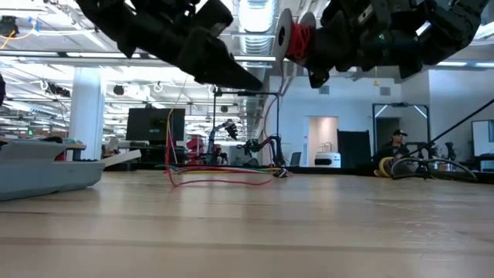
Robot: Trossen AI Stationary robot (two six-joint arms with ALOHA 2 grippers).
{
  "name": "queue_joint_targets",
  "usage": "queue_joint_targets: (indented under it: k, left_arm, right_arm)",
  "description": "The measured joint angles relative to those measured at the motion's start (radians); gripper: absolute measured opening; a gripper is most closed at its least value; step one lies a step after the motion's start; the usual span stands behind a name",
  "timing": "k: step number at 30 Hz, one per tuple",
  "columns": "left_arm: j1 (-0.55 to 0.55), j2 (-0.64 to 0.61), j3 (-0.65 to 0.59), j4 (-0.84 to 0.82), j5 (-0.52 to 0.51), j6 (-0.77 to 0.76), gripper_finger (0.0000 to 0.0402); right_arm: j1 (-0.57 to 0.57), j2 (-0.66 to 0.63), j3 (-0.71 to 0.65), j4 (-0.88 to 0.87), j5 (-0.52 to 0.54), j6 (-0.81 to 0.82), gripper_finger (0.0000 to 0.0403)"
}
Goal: Coil cords
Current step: Uncoil the red wire from the black spool
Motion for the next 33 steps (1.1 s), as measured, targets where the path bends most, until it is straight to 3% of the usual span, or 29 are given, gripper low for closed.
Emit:
queue_joint_targets:
  k: [8,17,33]
  left_arm:
    - [0.0,0.121,0.0,0.176,0.004,0.016,0.0167]
    - [0.018,0.16,0.006,0.214,0.028,-0.012,0.0152]
    - [0.051,0.192,0.006,0.252,0.124,-0.073,0.0046]
  right_arm:
    - [0.0,0.0,0.0,-0.011,-0.002,0.007,0.0108]
    - [-0.001,0.0,0.0,-0.002,-0.002,0.008,0.0108]
    - [-0.004,0.0,0.0,0.035,-0.001,0.008,0.0108]
